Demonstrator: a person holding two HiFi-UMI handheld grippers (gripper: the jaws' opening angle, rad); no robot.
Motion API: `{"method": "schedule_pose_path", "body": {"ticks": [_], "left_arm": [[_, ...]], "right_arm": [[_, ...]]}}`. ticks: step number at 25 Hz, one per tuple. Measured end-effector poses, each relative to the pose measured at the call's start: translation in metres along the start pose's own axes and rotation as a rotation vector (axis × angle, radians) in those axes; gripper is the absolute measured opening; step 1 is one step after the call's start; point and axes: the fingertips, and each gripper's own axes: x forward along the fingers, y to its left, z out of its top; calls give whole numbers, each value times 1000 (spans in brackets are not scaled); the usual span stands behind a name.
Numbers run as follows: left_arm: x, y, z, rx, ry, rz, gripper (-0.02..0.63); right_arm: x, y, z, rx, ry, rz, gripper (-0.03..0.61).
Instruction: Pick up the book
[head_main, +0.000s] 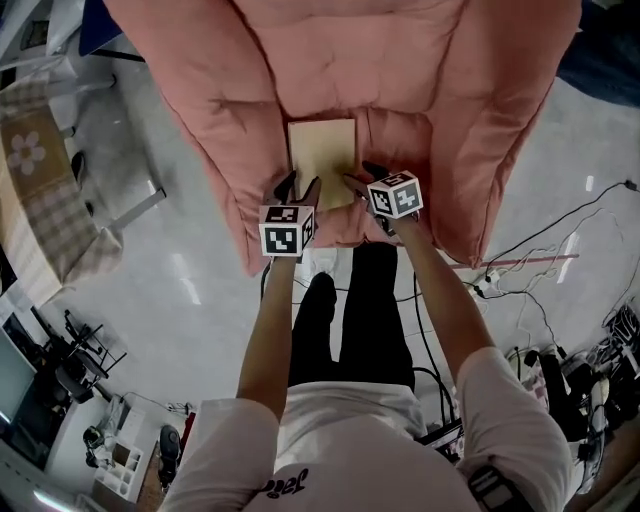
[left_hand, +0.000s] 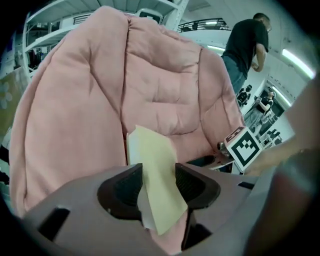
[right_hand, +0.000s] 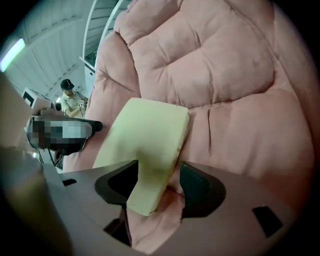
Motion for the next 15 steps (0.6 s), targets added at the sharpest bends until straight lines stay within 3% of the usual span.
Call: {"method": "schedule_pose_path", "body": {"ticks": [9,12,14,15], "left_arm": [[27,16,-17,6,136,120,187],[30,25,-20,-4,158,161,143],[28,32,-20,-16,162,176,74],[28,33,-18,-25,162,173,70]], "right_arm": [[25,-5,-10,151,-33,173,252],[28,-1,-10,191,-46,234,237],[30,2,-8,202,-56,246,225],[30,2,-7,206,-57,242,221]]}}
